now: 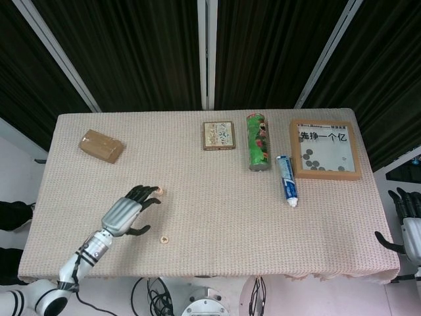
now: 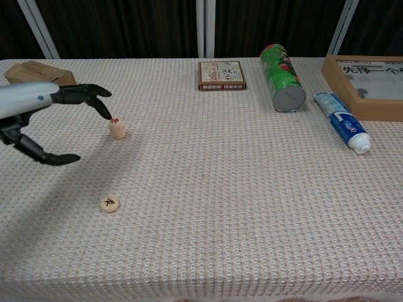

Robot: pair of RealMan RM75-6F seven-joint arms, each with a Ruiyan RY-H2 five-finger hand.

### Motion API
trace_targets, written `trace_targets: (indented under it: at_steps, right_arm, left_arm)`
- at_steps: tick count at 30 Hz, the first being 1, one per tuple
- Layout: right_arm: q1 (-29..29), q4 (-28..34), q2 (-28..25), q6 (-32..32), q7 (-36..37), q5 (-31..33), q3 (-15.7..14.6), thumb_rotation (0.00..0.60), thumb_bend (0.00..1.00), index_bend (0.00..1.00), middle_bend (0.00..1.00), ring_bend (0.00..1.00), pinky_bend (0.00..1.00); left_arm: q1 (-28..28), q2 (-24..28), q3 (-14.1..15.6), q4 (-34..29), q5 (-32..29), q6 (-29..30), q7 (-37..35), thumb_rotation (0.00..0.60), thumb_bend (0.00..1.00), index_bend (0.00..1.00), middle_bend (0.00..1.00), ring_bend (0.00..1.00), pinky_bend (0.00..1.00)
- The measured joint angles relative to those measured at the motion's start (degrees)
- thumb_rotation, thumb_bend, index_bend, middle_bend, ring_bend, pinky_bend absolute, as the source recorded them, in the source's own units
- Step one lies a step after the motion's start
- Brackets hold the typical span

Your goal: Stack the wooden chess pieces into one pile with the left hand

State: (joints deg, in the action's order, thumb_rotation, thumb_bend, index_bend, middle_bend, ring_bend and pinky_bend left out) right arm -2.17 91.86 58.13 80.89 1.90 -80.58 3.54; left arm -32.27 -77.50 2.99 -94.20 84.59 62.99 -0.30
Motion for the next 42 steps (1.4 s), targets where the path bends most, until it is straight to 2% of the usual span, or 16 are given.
trace_targets:
  at_steps: [7, 10, 28, 42]
  right_arm:
    - [0.16, 1.11, -0.63, 1.07, -0.17, -0.27, 0.40, 0.547, 0.17, 0.00, 0.00, 0.00, 0.00]
    - [0.22, 1.52, -0.84, 1.44, -0.15, -0.50, 0.45, 0.547, 0.17, 0.00, 0.00, 0.00, 0.00]
    - [1.34, 3.85, -2.71, 2.06, -0.83, -0.91, -0.59, 0.548, 0.17, 0.00, 0.00, 0.00, 0.00]
    - [1.67, 4.07, -3.01, 2.44, -1.00, -0.65, -0.49, 0.546, 0.17, 0.00, 0.00, 0.00, 0.00]
  left_arm:
    - [3.68, -0.41, 5.30, -1.24, 8.18, 3.95, 0.84, 0.600, 0.27, 0.27, 0.04, 0.00, 0.00]
    - [4.63, -1.51, 6.34, 0.12, 8.63, 3.65, 1.25, 0.600, 0.27, 0.28, 0.04, 0.00, 0.00]
    - [2.42, -10.33, 4.41, 11.54, 13.42, 2.00, -1.80, 0.600, 0.27, 0.34, 0.05, 0.00, 0.00]
    - [2.98, -12.20, 3.79, 15.92, 12.10, 2.17, -1.75, 0.600, 0.27, 0.40, 0.07, 0.00, 0.00]
